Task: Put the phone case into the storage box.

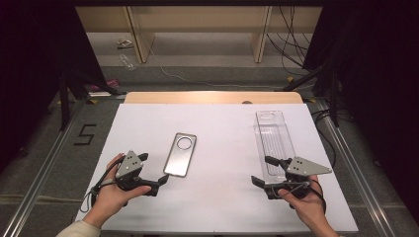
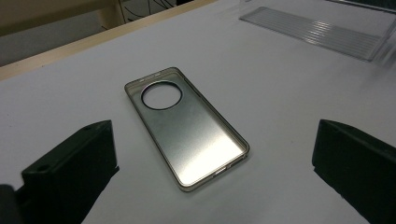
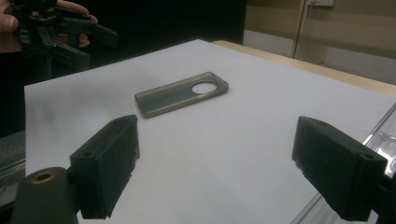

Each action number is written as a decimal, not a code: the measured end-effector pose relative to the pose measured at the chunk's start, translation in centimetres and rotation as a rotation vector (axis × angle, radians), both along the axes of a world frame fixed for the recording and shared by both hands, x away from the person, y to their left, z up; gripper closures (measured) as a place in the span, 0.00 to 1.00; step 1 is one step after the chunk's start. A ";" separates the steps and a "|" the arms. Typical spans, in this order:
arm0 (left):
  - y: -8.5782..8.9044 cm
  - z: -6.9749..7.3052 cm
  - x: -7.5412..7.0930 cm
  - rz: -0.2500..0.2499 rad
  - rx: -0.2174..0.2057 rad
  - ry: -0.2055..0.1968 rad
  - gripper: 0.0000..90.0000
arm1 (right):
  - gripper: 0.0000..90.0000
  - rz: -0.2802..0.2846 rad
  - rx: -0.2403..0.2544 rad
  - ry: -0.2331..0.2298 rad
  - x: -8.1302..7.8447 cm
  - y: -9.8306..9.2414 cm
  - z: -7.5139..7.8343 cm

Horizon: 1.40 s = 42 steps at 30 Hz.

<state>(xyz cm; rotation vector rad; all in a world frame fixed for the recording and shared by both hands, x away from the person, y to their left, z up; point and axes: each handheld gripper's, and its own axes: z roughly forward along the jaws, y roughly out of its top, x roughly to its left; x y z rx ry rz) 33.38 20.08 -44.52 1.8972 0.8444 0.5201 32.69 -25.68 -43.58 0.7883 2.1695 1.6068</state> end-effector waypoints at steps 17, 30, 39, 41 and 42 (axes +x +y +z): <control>0.9 -0.2 0.6 0.106 0.022 0.017 0.38 | 0.18 0.001 -0.010 0.004 0.0 0.2 -0.1; 1.6 -1.2 3.0 0.213 0.152 0.094 1.00 | 0.18 0.000 -0.017 0.012 0.1 0.5 -0.3; 0.4 -3.7 5.1 0.143 0.203 0.205 1.00 | 0.18 0.001 -0.026 0.015 0.1 0.8 -0.4; 0.2 -3.8 5.3 0.140 0.213 0.209 1.00 | 0.18 0.003 -0.024 0.016 0.2 0.8 -0.4; 0.1 -3.9 5.4 0.137 0.218 0.214 1.00 | 0.18 0.001 -0.027 0.017 0.1 0.8 -0.4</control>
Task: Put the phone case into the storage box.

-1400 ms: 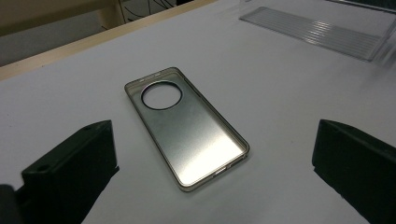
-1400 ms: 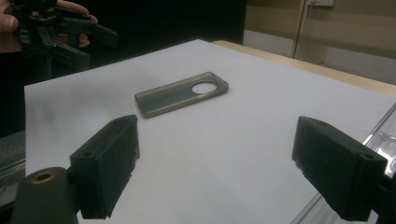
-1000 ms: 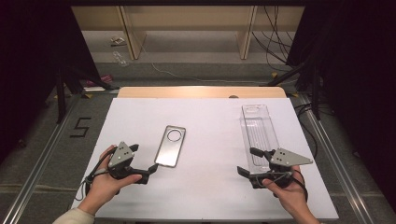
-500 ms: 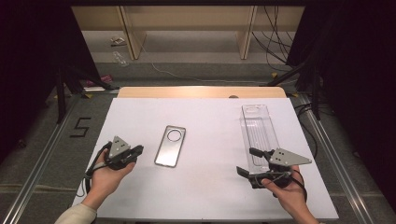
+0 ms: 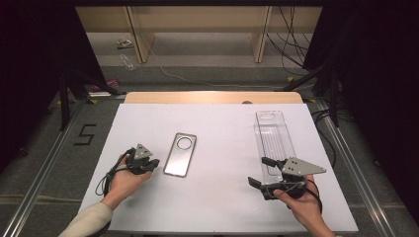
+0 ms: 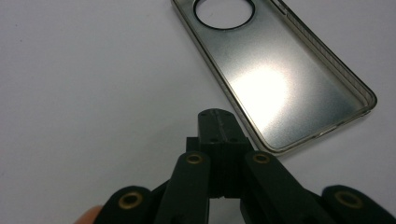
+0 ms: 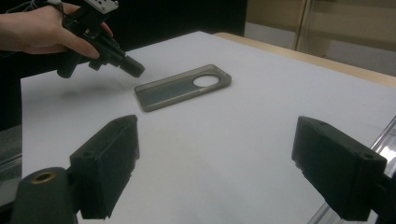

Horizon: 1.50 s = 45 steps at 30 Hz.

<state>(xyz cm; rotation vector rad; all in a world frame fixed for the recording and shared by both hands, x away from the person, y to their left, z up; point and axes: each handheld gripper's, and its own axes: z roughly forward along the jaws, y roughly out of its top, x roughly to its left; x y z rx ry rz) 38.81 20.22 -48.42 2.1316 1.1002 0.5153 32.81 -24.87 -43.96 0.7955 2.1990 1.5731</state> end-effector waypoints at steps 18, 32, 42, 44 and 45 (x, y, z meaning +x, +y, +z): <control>-1.6 -0.8 0.4 -0.068 0.045 0.036 1.00 | 0.18 0.000 -0.008 0.002 0.1 0.1 -0.1; -2.7 -0.7 0.2 -0.107 0.050 0.042 1.00 | 0.18 -0.002 -0.007 0.009 0.1 0.1 -0.2; -2.7 -0.6 0.2 -0.112 0.057 0.041 1.00 | 0.18 -0.002 -0.006 0.009 0.1 0.1 -0.2; -2.7 -0.7 0.2 -0.113 0.054 0.041 1.00 | 0.18 -0.001 -0.004 0.009 0.1 0.1 -0.2; -2.7 -0.7 0.2 -0.113 0.054 0.040 1.00 | 0.18 -0.002 -0.006 0.009 0.1 0.1 -0.2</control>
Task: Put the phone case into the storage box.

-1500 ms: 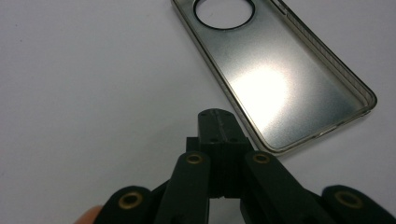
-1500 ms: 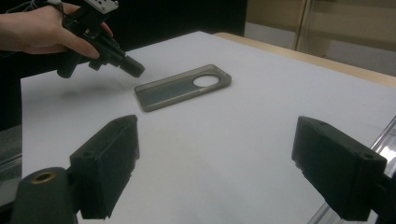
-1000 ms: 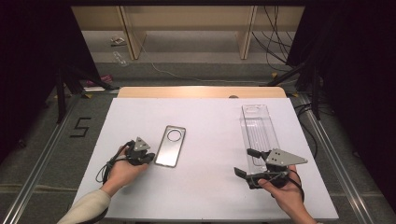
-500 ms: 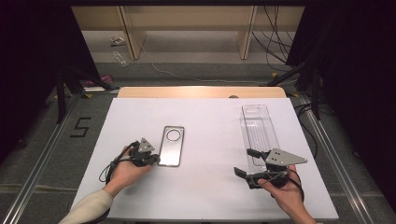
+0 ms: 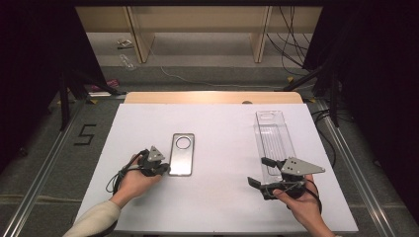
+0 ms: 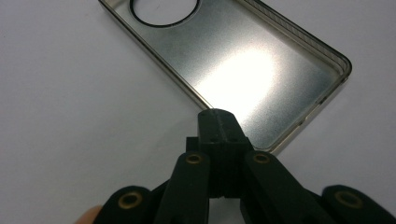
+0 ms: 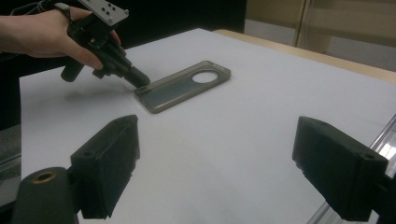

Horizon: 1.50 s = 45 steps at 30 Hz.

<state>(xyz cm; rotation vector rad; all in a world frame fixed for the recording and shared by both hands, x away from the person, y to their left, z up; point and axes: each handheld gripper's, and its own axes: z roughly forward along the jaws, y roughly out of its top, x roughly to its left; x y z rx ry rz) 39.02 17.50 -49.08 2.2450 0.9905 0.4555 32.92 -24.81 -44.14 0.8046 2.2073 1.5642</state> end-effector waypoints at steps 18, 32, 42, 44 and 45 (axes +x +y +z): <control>1.5 3.3 -0.9 0.009 -0.174 -0.115 0.38 | 0.18 -0.008 0.008 -0.012 -0.1 -0.3 0.3; 1.1 3.7 -1.2 -0.034 -0.111 -0.129 0.00 | 0.18 -0.008 0.006 -0.009 -0.1 -0.3 0.2; 0.4 4.1 -1.2 -0.086 -0.055 -0.138 0.02 | 0.18 -0.011 0.005 -0.009 -0.1 -0.3 0.2; 0.2 4.1 -1.1 -0.095 -0.050 -0.130 0.02 | 0.18 -0.013 0.005 -0.009 -0.1 -0.2 0.2; 0.2 4.1 -1.1 -0.095 -0.050 -0.130 0.02 | 0.18 -0.014 0.007 -0.008 -0.1 -0.2 0.3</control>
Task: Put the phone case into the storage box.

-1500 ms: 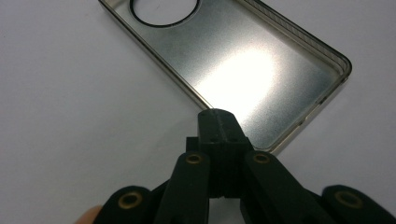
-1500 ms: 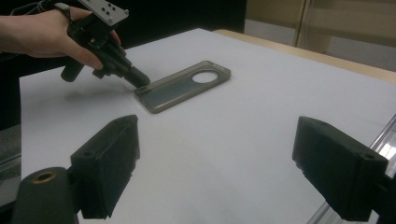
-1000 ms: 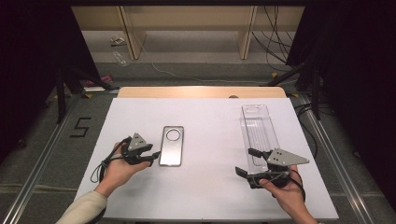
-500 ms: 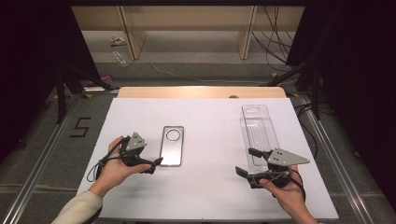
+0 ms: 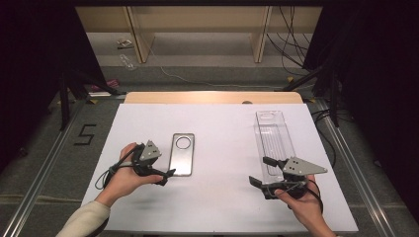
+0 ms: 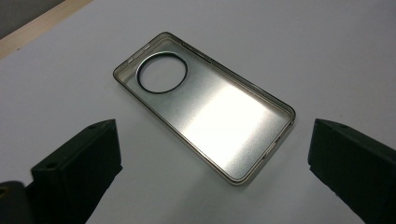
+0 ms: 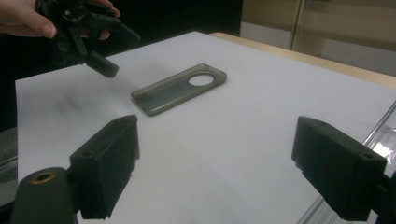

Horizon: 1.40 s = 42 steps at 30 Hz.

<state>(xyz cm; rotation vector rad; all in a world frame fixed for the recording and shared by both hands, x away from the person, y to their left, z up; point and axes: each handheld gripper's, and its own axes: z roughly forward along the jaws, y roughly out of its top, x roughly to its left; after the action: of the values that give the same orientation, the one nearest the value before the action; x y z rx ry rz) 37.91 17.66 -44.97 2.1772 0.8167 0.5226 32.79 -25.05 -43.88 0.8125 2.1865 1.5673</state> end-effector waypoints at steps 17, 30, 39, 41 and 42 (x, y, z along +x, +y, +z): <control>-2.0 0.4 0.4 -0.200 0.228 0.004 0.17 | 0.18 -0.006 -0.004 0.003 0.0 0.0 0.0; -4.6 -0.4 1.0 -0.356 0.528 -0.029 0.29 | 0.18 -0.009 -0.001 0.005 0.1 -0.1 -0.1; -5.2 -1.1 1.3 -0.396 0.552 -0.025 0.32 | 0.18 -0.008 -0.001 0.009 0.1 -0.1 -0.1; -5.3 -1.1 1.4 -0.404 0.557 -0.026 0.34 | 0.18 -0.009 -0.003 0.010 0.1 0.0 -0.1; -5.3 -1.2 1.4 -0.408 0.563 -0.026 0.34 | 0.18 -0.008 -0.003 0.009 0.1 0.0 -0.1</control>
<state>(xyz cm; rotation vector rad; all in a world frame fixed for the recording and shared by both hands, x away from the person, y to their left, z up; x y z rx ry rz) 39.32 12.32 -46.13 2.7471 0.1967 0.6182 32.89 -25.08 -44.02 0.8279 2.1891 1.5591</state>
